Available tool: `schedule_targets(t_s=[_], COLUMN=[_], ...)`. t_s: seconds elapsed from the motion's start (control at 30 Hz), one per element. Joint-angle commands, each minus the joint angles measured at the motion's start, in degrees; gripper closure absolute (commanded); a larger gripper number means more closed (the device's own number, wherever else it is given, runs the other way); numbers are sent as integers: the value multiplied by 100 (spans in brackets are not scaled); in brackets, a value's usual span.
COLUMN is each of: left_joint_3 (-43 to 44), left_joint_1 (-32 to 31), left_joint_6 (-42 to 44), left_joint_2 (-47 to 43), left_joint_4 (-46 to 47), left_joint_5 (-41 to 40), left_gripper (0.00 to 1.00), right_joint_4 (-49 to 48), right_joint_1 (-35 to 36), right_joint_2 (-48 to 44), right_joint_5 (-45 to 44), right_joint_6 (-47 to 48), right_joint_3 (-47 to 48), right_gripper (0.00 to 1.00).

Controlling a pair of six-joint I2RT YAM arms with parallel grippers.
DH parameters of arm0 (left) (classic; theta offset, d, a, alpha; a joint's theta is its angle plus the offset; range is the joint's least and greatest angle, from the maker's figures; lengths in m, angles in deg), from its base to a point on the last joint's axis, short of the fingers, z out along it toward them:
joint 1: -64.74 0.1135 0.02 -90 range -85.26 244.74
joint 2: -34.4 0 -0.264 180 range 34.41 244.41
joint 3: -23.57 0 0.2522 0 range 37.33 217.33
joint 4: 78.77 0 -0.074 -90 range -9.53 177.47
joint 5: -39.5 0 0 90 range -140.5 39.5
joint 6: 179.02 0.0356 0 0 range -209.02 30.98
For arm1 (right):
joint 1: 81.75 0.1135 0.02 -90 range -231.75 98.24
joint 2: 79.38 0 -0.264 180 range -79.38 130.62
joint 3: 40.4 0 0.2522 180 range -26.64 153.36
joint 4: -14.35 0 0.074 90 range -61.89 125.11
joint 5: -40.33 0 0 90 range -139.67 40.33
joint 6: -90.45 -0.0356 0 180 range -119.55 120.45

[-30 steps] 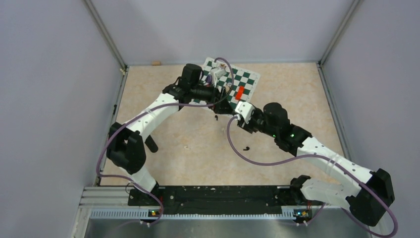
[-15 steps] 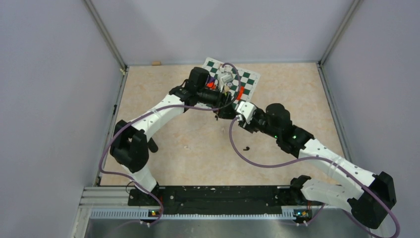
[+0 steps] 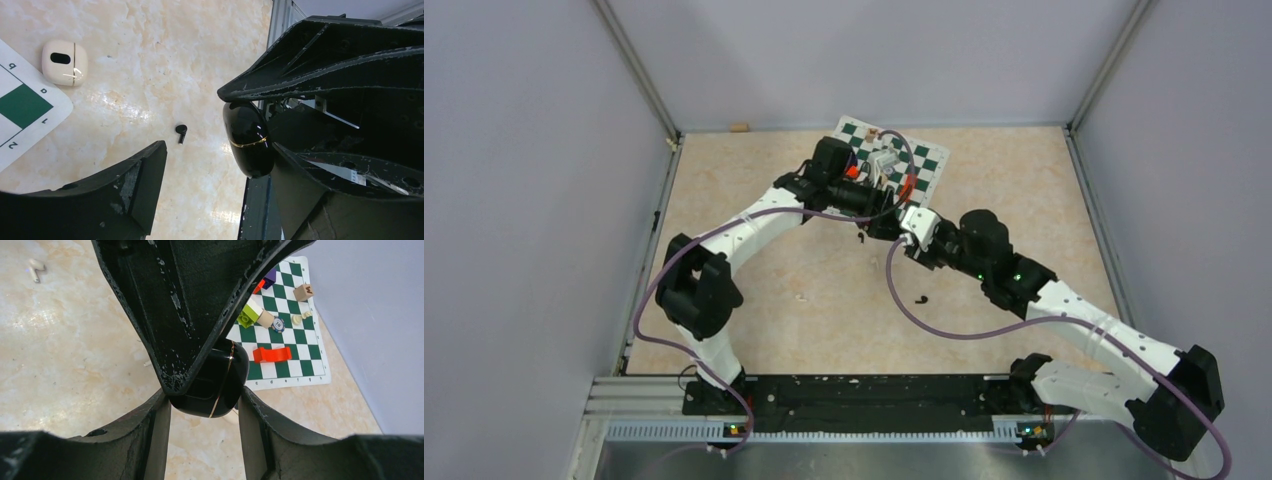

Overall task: Insert the wireless bluetooth earbuds into the charging case
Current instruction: Pick up the charging case at the center of the board.

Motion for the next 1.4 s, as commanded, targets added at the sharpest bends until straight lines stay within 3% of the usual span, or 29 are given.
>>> schedule_targets(t_s=[0.0,0.27,0.47,0.5,0.6,0.67,0.87,1.0,1.1,1.23,1.3,1.37], left_joint_3=[274,337,394,402,444,517,594,640,551,-80,-370,-547], left_joint_1=[-97,-232,-276,-283,-277,-278,-105,194,276,275,266,250], left_joint_6=[-12,202,291,319,461,723,2073,3084,3861,3875,3754,3694], left_joint_2=[56,82,90,84,61,8,-548,-941,-1187,-1473,-1578,-1606], left_joint_4=[70,-121,-225,-245,-366,-627,-1734,-2458,-2968,-2640,-2336,-2177], left_joint_5=[209,237,243,242,213,118,-151,260,647,1061,1178,1201], left_gripper=[23,42,70,72,73,73,72,72,71,71,72,79], right_joint_4=[-365,-560,-561,-564,-224,201,1906,2573,2602,1836,1275,1145], right_joint_1=[146,269,286,286,290,278,48,-290,-628,-1152,-1249,-1252], right_joint_2=[-8,73,76,69,26,-119,-721,-867,-780,-398,-171,69], right_joint_5=[-106,-408,-453,-470,-387,-119,1509,2598,3508,4904,5061,5078], right_joint_6=[47,43,35,22,-174,-310,-393,-300,-537,-1337,-1749,-1857], right_joint_3=[-30,-70,-88,-80,204,504,1613,2257,2400,1838,1435,1393], right_gripper=[66,65,63,57,13,2,1,1,1,3,4,6])
